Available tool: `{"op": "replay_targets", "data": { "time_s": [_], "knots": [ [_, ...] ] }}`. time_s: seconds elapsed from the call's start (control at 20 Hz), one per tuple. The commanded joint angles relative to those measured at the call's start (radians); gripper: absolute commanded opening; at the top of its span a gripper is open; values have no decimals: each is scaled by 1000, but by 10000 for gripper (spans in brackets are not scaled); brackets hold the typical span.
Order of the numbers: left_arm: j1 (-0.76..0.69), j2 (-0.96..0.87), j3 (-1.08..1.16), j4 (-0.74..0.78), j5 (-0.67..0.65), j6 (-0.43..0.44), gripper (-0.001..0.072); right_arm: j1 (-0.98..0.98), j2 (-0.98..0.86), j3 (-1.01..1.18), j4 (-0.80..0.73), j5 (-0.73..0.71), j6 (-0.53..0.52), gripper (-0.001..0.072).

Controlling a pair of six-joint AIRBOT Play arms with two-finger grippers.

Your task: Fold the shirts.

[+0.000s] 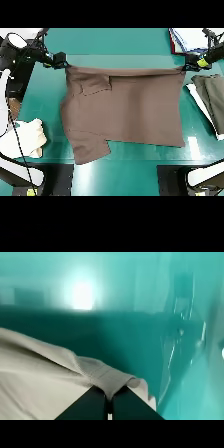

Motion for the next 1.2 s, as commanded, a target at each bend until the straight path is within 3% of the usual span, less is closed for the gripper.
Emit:
{"op": "replay_targets", "data": {
  "time_s": [0.0,0.25,0.4,0.45,0.5,0.55,0.6,0.65,0.9,1.15],
  "knots": [
    [5,-8,-43,14,-156,45,26,16,-9,-50,-23,88,-10,15],
    [5,-8,-237,17,-146,43,27,76,-2,-250,-24,68,-10,16],
    [5,-8,-274,17,-154,32,29,81,72,-376,-24,-24,-1,16],
    [5,-6,-274,16,-154,32,190,77,108,-417,-24,-55,2,16],
    [5,0,-274,16,-158,28,439,69,148,-460,-24,-75,2,18],
    [5,3,-274,16,-168,21,460,61,181,-502,-24,-89,2,75],
    [5,4,-274,17,-187,21,461,55,210,-543,-27,-92,2,397],
    [5,6,-274,24,-207,22,459,45,237,-577,-41,-91,2,568],
    [5,195,-360,185,-206,-10,459,-40,452,-725,-70,-101,2,555],
    [5,546,-779,193,-177,-86,459,-70,618,-742,-38,-60,2,555]
  ]
}}
